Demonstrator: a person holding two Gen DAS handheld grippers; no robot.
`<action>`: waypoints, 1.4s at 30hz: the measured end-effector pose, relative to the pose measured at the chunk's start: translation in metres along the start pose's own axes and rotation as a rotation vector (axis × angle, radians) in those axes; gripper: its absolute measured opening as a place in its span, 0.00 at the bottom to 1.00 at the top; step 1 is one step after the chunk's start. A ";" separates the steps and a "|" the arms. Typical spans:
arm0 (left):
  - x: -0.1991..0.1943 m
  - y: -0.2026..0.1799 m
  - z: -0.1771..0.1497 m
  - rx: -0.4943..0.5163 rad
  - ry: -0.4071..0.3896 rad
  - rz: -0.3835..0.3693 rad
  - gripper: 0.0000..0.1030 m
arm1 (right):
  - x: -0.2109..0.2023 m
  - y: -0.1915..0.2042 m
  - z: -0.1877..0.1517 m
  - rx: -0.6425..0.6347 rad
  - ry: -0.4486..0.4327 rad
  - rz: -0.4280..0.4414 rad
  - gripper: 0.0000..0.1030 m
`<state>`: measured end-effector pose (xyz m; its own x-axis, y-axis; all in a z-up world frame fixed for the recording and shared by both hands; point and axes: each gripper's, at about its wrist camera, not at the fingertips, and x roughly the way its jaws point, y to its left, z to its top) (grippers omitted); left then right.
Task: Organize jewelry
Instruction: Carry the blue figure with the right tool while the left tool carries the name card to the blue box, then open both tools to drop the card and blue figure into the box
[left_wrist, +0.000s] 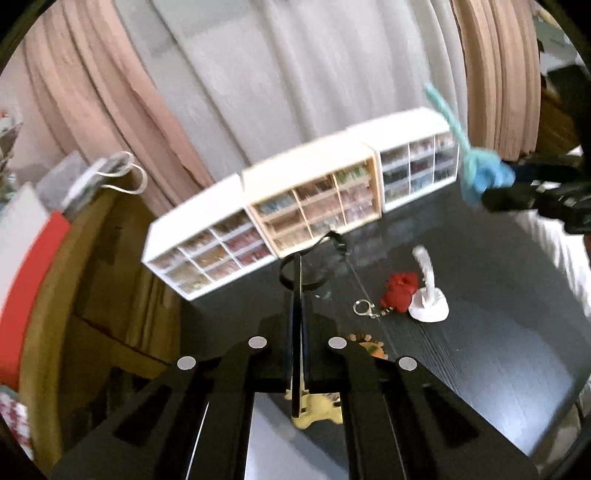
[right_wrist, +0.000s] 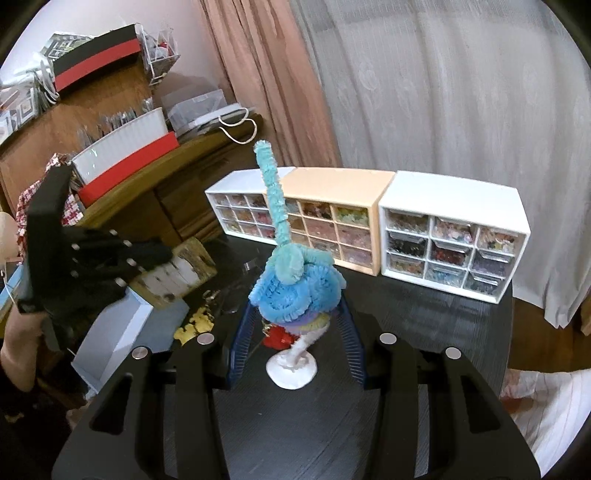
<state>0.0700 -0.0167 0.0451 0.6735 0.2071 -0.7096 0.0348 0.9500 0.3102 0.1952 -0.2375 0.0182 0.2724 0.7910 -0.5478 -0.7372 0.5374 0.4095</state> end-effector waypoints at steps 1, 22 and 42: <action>-0.012 0.007 0.000 -0.015 -0.022 0.008 0.05 | -0.001 0.004 0.002 0.003 -0.004 0.012 0.42; -0.053 0.064 -0.146 -0.232 0.154 -0.168 0.05 | 0.033 0.143 -0.005 -0.029 0.095 0.430 0.42; -0.050 0.083 -0.197 -0.431 0.206 -0.236 0.08 | 0.156 0.234 -0.044 -0.186 0.421 0.296 0.43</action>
<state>-0.1061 0.0980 -0.0186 0.5239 -0.0235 -0.8514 -0.1681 0.9771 -0.1303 0.0378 -0.0010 -0.0033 -0.2061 0.6948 -0.6890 -0.8519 0.2189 0.4757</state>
